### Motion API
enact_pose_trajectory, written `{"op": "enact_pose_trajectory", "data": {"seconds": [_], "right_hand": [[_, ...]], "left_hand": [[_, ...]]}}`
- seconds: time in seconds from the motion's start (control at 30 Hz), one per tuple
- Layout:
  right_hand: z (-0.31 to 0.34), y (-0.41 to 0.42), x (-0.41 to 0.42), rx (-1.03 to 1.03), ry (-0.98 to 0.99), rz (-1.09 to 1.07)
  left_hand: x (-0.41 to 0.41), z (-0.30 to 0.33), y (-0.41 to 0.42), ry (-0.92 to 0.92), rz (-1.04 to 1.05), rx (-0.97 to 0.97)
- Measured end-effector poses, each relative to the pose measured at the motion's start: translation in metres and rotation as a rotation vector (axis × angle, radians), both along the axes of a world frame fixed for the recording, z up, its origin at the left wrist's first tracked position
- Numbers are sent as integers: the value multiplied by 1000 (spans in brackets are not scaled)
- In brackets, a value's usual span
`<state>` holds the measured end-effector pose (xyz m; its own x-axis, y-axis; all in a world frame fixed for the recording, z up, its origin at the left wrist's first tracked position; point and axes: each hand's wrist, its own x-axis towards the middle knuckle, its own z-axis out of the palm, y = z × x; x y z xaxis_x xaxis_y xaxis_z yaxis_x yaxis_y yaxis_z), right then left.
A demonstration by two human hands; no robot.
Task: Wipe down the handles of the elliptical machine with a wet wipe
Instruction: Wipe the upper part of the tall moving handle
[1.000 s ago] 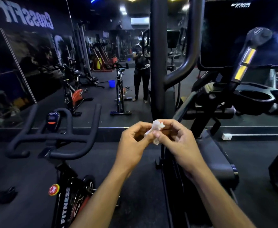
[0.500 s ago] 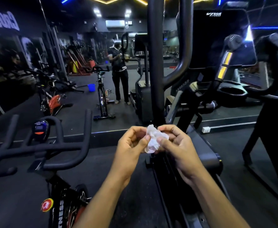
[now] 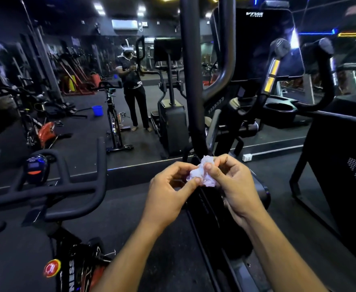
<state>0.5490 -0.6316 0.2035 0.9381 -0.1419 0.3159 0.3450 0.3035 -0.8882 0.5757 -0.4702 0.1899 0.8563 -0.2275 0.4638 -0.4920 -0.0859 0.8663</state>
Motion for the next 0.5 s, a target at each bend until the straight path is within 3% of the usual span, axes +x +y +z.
{"op": "enact_pose_trajectory", "data": {"seconds": [0.27,0.5], "right_hand": [[-4,-1,1,-190,-42,-93],[2,-4,4,-276,-104,-164]], "left_hand": [[-1,8,0,131,21,-221],[-2,7,-8,100,-192,-154]]}}
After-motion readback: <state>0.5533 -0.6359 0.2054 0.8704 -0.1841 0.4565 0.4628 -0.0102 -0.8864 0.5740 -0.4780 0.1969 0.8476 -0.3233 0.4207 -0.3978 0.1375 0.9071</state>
